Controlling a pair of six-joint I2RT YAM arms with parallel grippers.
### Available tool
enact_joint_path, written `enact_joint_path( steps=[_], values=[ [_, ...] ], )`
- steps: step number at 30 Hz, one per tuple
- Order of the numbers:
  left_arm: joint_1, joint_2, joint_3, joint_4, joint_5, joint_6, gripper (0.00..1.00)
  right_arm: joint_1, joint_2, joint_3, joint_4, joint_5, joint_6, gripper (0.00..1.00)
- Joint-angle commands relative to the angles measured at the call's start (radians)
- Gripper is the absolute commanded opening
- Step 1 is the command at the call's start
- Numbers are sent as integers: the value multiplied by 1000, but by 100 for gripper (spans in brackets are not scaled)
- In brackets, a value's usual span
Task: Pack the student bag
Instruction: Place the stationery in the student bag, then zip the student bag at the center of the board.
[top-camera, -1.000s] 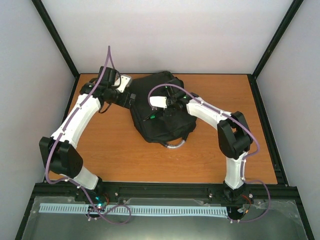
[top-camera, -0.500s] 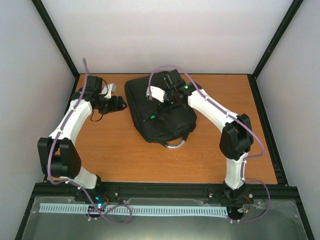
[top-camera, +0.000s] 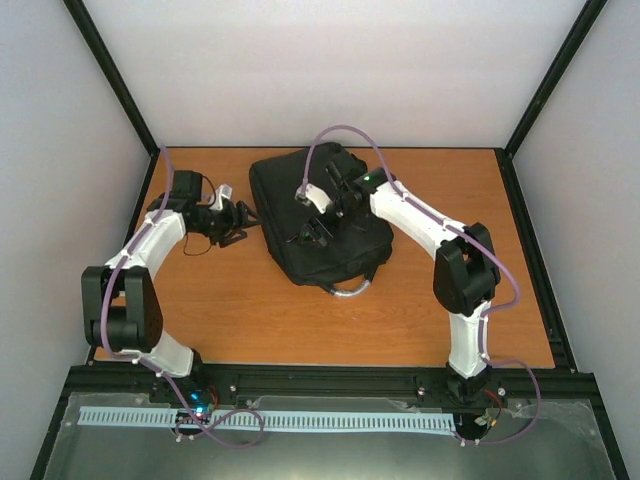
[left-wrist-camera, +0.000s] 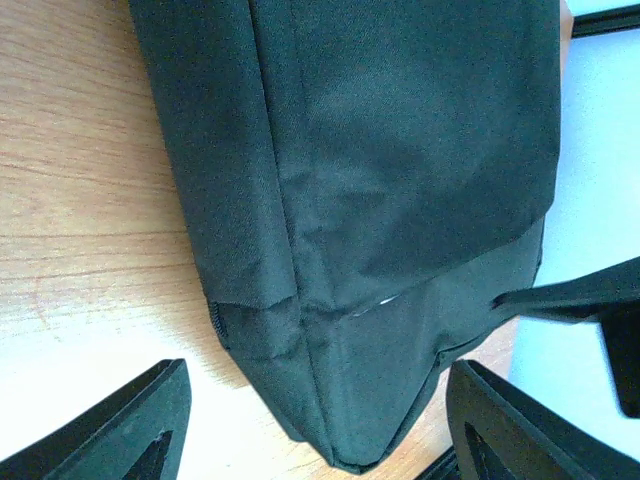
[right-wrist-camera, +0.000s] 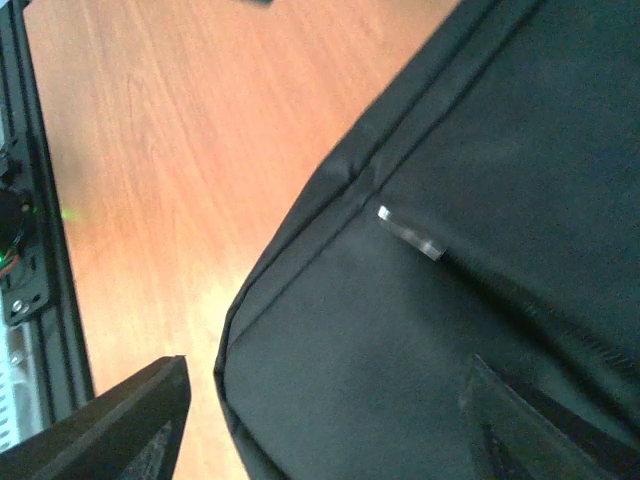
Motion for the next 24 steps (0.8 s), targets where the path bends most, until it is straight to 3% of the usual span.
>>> enact_joint_path(
  steps=[1,9,15,24],
  values=[
    [1,50,7,59,67,-62,71,-1,-25,-80,45,-112,186,74],
    [-21,164,93,16,30,-16,77,-33,12,-53,78,-128,257,55],
    [-82,231,143,22,38,10,75,-51,79,9,86,-121,294,53],
    [-155,342,234,20,5,11,63,-55,112,-3,93,-135,287,51]
  ],
)
